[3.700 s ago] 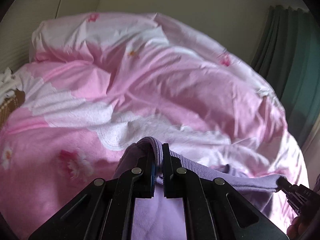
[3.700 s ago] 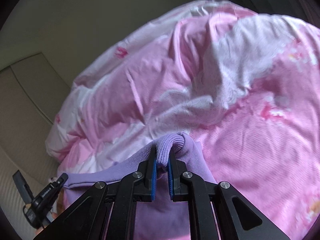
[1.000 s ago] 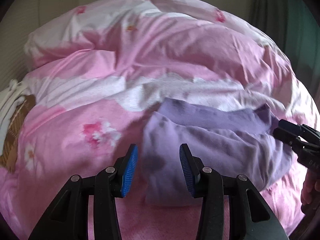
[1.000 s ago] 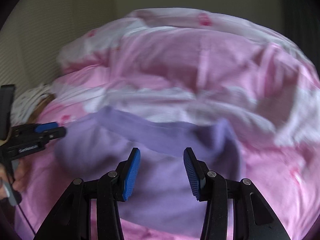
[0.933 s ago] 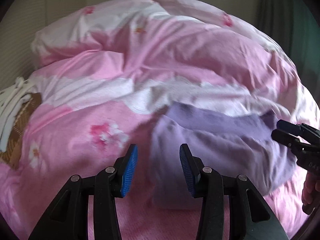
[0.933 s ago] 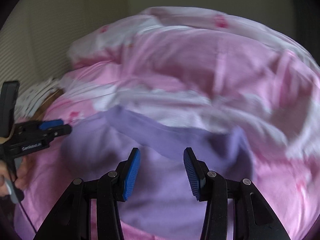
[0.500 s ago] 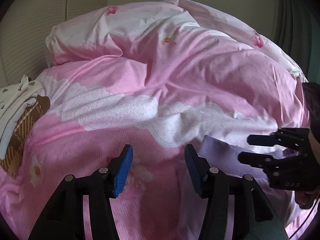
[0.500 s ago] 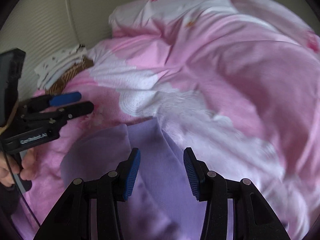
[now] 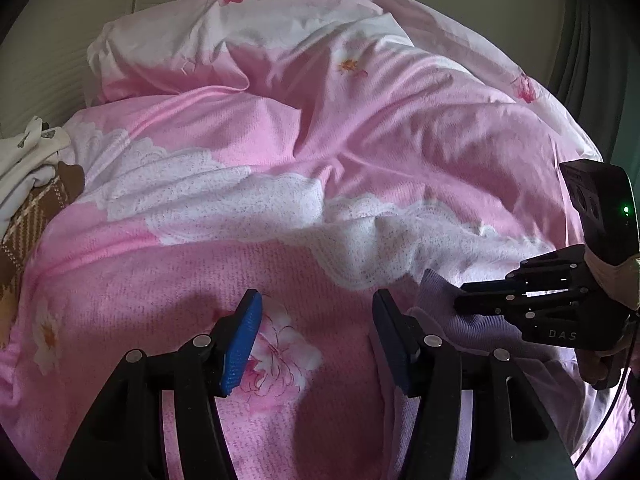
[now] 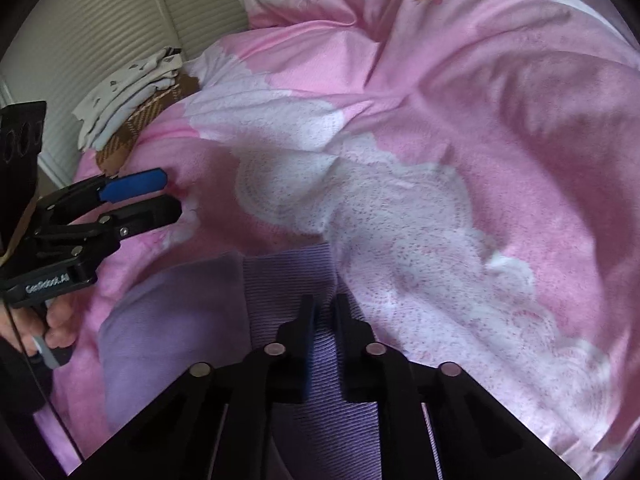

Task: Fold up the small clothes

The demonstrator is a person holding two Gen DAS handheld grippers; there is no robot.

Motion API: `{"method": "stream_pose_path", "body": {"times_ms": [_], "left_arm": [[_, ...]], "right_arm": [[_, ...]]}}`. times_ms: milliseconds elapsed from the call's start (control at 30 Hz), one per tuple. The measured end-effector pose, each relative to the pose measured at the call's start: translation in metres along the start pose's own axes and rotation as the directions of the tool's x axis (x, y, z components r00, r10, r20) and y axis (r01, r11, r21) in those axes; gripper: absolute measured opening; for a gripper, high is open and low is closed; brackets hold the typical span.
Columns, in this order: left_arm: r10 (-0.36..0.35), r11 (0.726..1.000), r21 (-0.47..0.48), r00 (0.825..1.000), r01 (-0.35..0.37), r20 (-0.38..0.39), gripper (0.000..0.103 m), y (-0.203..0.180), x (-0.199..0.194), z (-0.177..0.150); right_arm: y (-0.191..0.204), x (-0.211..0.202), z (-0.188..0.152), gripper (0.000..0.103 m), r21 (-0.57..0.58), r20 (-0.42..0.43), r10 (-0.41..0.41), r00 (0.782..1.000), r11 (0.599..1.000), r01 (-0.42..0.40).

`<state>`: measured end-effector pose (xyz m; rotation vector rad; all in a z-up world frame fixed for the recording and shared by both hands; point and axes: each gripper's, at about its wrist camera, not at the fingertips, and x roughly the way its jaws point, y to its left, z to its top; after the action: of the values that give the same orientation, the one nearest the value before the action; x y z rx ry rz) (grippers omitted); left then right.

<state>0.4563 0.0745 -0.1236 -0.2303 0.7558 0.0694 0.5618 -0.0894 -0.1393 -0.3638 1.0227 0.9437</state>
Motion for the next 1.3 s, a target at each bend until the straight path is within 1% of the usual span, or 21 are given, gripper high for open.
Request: {"method": "stream_pose_path", "body": {"times_ms": [67,133,233,300,367,433,467,500,567,633,667,733,800,867,933,967,1067,1100,1167,1300], "left_arm": [[-0.012,1.0,-0.008,1.0,0.012,0.0,0.056,0.001,-0.001,0.001],[-0.016,1.0,-0.006,1.0,0.016,0.002,0.056,0.0,-0.002,0.001],[-0.021,1.0,-0.007,1.0,0.021,0.0,0.056,-0.001,-0.002,0.0],[-0.023,1.0,-0.007,1.0,0.023,0.003,0.056,-0.001,-0.003,0.001],[-0.023,1.0,-0.01,1.0,0.023,0.007,0.056,-0.001,-0.004,0.001],[-0.022,1.0,-0.01,1.0,0.022,0.002,0.056,-0.002,-0.002,0.0],[-0.024,1.0,-0.009,1.0,0.024,-0.002,0.056,-0.002,-0.001,0.0],[-0.024,1.0,-0.007,1.0,0.024,-0.007,0.056,-0.003,0.0,0.0],[-0.026,1.0,-0.001,1.0,0.026,-0.008,0.056,-0.004,0.0,-0.001],[-0.032,0.999,0.001,0.999,0.032,-0.008,0.056,-0.005,0.0,-0.001],[-0.035,0.999,0.001,0.999,0.035,-0.01,0.057,-0.006,0.0,-0.001],[-0.041,0.999,0.005,0.999,0.041,-0.014,0.057,-0.009,0.0,-0.002],[-0.046,0.999,0.011,0.999,0.046,-0.012,0.057,-0.014,-0.002,-0.002],[-0.057,0.998,0.021,0.998,0.057,-0.001,0.057,-0.02,-0.007,-0.001],[-0.068,0.997,0.031,0.998,0.068,0.012,0.059,-0.029,-0.012,-0.001],[-0.074,0.997,0.035,0.997,0.073,0.015,0.06,-0.032,-0.014,-0.001],[-0.094,0.994,0.06,0.996,0.093,0.01,0.061,-0.048,-0.017,-0.003],[-0.096,0.993,0.073,0.995,0.096,0.009,0.061,-0.052,-0.018,-0.005],[-0.098,0.99,0.099,0.995,0.097,0.011,0.061,-0.063,-0.02,-0.007],[-0.113,0.985,0.13,0.994,0.111,0.008,0.061,-0.075,-0.021,-0.01]], "right_arm": [[0.002,-0.003,0.001,0.007,-0.013,-0.003,0.019,1.0,1.0,-0.019],[0.004,-0.008,0.002,0.006,-0.022,0.01,0.008,1.0,1.0,-0.008],[0.0,-0.019,0.006,0.005,0.001,0.057,-0.028,0.998,1.0,0.028],[-0.003,-0.027,0.011,0.005,0.014,0.092,-0.071,0.993,0.997,0.07],[-0.004,-0.029,0.018,0.005,0.02,0.114,-0.11,0.987,0.994,0.109],[-0.004,-0.024,0.025,0.005,0.028,0.119,-0.147,0.982,0.989,0.145],[-0.005,-0.019,0.027,0.005,0.032,0.113,-0.157,0.981,0.987,0.155],[-0.005,-0.01,0.029,0.005,0.035,0.087,-0.145,0.986,0.989,0.142],[-0.002,0.008,0.027,0.005,0.016,0.033,-0.148,0.988,0.989,0.147],[-0.002,0.023,0.02,0.006,0.018,-0.023,-0.131,0.991,0.991,0.131],[-0.001,0.024,0.017,0.006,0.02,-0.024,-0.133,0.991,0.991,0.134],[-0.001,0.016,0.013,0.011,0.028,0.007,-0.131,0.991,0.991,0.13],[-0.004,0.002,0.011,0.018,0.033,0.039,-0.143,0.989,0.989,0.142],[-0.008,-0.015,0.008,0.021,0.04,0.066,-0.153,0.986,0.988,0.15],[-0.012,-0.033,0.0,0.021,0.042,0.077,-0.173,0.982,0.985,0.17],[-0.014,-0.04,-0.005,0.021,0.044,0.074,-0.183,0.98,0.983,0.18],[-0.022,-0.062,-0.027,0.023,0.04,0.048,-0.19,0.981,0.981,0.188],[-0.025,-0.065,-0.033,0.029,0.039,0.036,-0.194,0.98,0.981,0.192],[-0.031,-0.073,-0.048,0.036,0.041,0.015,-0.198,0.98,0.979,0.198],[-0.046,-0.088,-0.077,0.037,0.052,-0.013,-0.231,0.973,0.971,0.232]]}}
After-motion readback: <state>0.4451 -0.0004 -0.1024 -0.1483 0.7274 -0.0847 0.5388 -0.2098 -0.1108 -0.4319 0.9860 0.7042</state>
